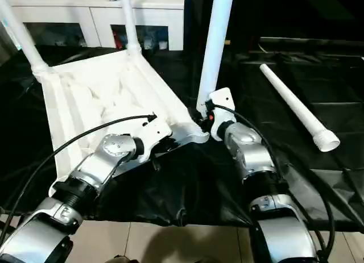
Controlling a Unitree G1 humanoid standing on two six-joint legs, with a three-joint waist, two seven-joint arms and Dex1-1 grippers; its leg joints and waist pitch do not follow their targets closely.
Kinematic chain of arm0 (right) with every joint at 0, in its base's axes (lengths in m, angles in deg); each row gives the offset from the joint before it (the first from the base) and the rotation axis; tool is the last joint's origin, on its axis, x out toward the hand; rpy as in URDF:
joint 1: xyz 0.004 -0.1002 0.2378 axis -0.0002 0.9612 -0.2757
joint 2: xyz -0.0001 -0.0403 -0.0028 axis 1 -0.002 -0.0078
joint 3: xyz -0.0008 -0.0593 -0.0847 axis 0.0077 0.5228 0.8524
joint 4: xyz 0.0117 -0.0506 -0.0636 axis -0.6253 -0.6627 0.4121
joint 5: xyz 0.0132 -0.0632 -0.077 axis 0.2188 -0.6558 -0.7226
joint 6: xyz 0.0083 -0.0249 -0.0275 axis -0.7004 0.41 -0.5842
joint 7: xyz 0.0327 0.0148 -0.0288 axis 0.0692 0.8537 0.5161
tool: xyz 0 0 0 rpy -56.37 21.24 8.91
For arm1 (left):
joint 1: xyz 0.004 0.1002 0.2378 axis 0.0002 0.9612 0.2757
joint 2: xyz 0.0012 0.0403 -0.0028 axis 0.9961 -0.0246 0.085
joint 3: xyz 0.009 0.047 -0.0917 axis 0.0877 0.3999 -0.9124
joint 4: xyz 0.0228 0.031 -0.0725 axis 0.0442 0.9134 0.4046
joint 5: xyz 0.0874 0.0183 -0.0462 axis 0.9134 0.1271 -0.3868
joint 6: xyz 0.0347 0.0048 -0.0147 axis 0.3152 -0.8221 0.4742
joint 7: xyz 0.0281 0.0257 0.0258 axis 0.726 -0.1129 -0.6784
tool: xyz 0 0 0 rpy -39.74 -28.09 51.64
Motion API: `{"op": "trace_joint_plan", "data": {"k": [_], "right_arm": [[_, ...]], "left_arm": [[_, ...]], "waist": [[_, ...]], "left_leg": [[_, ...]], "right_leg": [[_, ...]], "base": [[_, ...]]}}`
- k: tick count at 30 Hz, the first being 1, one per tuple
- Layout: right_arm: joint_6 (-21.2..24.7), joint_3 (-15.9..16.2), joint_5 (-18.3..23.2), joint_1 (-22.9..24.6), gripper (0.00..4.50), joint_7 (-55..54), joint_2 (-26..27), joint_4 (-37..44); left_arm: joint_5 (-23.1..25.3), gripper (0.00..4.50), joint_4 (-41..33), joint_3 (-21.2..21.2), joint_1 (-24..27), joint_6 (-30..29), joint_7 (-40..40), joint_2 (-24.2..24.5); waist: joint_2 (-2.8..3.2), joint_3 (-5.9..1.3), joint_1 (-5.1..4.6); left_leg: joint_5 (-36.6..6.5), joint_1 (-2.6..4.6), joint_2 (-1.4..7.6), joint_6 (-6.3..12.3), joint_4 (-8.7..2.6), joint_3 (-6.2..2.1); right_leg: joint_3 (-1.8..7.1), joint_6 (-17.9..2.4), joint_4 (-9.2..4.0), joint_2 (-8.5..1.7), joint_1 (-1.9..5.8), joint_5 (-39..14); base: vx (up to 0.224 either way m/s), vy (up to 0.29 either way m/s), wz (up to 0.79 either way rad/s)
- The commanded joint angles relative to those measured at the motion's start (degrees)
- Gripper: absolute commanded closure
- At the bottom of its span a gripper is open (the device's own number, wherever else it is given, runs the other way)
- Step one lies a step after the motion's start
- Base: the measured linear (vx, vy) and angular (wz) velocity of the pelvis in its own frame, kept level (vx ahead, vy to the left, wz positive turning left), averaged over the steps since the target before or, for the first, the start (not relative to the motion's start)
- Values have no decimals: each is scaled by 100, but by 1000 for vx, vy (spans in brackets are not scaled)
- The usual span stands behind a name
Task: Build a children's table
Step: Insert table leg to table base, then rotate leg to tighten
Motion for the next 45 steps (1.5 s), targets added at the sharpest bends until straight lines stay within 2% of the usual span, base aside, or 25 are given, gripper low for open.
{"op": "trace_joint_plan", "data": {"k": [1,2,5,8,13,16,17,20,23,27,31,34,37,40,41,45], "right_arm": [[211,166,-123,153,261,17,174,-424],[77,153,-123,123,205,86,158,-440],[-50,133,-98,92,188,234,140,-435],[-88,161,-46,120,157,456,122,-297],[-174,211,-43,165,114,705,49,-161],[-230,238,-35,223,99,918,-59,-15],[-258,247,-29,249,81,1014,-105,40],[-304,278,2,377,81,1424,-295,277],[-341,366,19,530,81,1836,-516,499],[-288,529,59,754,81,2448,-841,843],[-150,694,135,973,81,3011,-1133,1196],[30,804,274,1198,81,3600,-1421,1580],[134,844,381,1306,107,3872,-1540,1807],[182,861,426,1347,124,3980,-1585,1897],[210,907,454,1392,152,4106,-1632,1984],[224,965,452,1448,167,4199,-1666,2073]], "left_arm": [[-97,450,-619,115,-161,297,214,-96],[-94,450,-600,113,-161,336,270,-55],[-106,450,-568,117,-157,398,335,1],[-115,450,-515,112,-158,459,372,40],[-143,450,-477,131,-150,610,517,119],[-204,450,-467,128,-125,770,702,207],[-232,450,-465,117,-113,819,775,238],[-321,450,-410,98,-104,1081,1075,361],[-434,450,-338,75,-94,1304,1400,492],[-655,450,-285,-11,-71,1458,1849,627],[-778,450,-274,-14,-41,1563,2246,779],[-876,450,-273,25,4,1688,2689,972],[-953,450,-264,59,42,1798,3008,1068],[-972,450,-261,88,62,1859,3144,1112],[-964,450,-255,131,89,1915,3275,1163],[-951,450,-242,164,114,1965,3402,1216]], "waist": [[-40,-397,42],[-33,-401,45],[-25,-415,53],[-23,-426,83],[-26,-415,95],[-37,-418,104],[-37,-424,112],[-24,-437,146],[-22,-418,203],[-6,-431,276],[-24,-422,365],[-13,-408,382],[-27,-404,389],[-23,-413,390],[-29,-410,395],[-31,-413,396]], "left_leg": [[-1114,78,269,356,-394,-91],[-1094,77,269,371,-388,-90],[-1022,85,275,406,-378,-88],[-795,70,278,534,-362,-82],[-904,70,282,530,-370,-85],[-867,73,283,532,-368,-84],[-804,67,284,562,-362,-82],[-697,75,288,644,-348,-79],[-846,89,293,612,-358,-68],[-775,96,317,610,-354,-65],[-832,96,317,621,-350,-52],[-924,88,325,602,-366,-63],[-983,91,328,543,-377,-65],[-900,88,332,545,-372,-63],[-890,87,330,544,-370,-63],[-869,83,327,548,-368,-65]], "right_leg": [[229,-1518,-411,-331,312,-583],[231,-1525,-410,-338,313,-567],[233,-1585,-405,-347,307,-468],[224,-1651,-345,-328,317,-15],[226,-1625,-373,-349,322,-267],[228,-1596,-366,-337,322,-217],[233,-1603,-353,-346,326,-119],[227,-1642,-327,-331,316,65],[231,-1610,-358,-333,303,-92],[231,-1628,-319,-331,292,36],[235,-1587,-328,-335,300,-105],[229,-1544,-344,-344,289,-282],[234,-1512,-363,-351,285,-455],[234,-1527,-344,-349,274,-374],[232,-1534,-347,-355,275,-383],[232,-1523,-342,-357,280,-396]], "base": [[0,0,0],[0,0,0],[0,0,0],[0,0,0],[0,0,0],[0,0,0],[0,0,0],[0,0,0],[0,0,0],[0,0,0],[0,0,0],[0,0,0],[0,0,0],[0,0,0],[0,0,0],[0,0,0]]}}
